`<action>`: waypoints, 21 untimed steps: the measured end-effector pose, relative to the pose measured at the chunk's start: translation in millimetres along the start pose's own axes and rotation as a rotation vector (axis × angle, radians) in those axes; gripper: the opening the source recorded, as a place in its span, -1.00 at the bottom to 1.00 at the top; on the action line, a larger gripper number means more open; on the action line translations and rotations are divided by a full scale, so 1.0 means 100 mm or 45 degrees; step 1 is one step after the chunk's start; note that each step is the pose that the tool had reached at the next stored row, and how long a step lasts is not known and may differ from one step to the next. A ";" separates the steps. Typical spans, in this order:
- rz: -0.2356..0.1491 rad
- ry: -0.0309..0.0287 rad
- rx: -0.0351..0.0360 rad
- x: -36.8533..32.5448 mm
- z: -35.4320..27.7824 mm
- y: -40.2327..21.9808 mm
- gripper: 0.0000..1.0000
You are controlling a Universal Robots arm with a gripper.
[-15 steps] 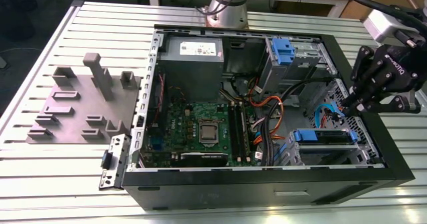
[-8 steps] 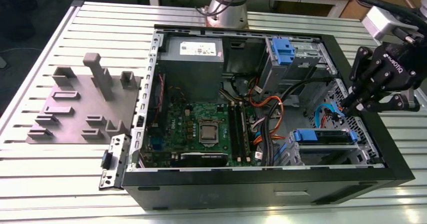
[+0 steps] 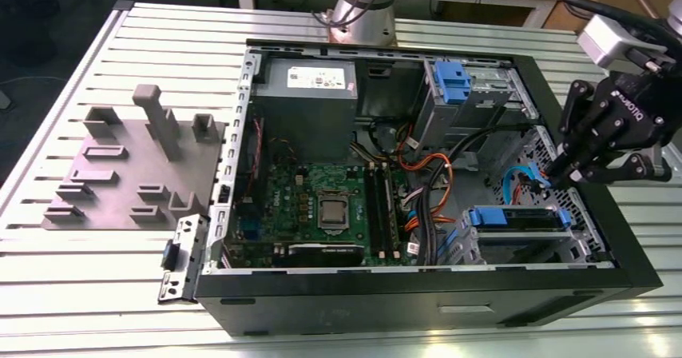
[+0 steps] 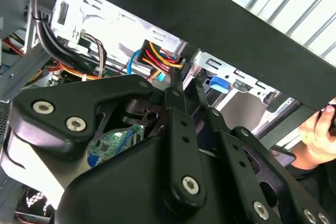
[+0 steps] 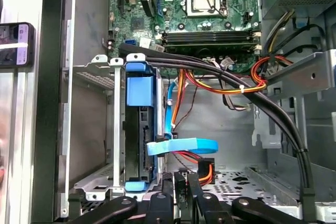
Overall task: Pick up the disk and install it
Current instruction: 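Insert the first disk wire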
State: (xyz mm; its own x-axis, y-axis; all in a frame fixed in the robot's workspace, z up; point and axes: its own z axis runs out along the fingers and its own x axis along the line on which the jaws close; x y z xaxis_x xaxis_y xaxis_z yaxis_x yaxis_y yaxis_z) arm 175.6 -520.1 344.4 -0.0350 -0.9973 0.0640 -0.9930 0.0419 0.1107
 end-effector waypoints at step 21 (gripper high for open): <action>-0.002 0.0006 0.0072 -0.001 0.037 0.070 -0.67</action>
State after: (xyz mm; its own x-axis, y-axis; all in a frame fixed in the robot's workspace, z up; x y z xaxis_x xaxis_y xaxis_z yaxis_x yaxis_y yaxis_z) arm 168.2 -520.0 341.5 -0.0331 -0.9974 0.0643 -0.9937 0.0398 0.1052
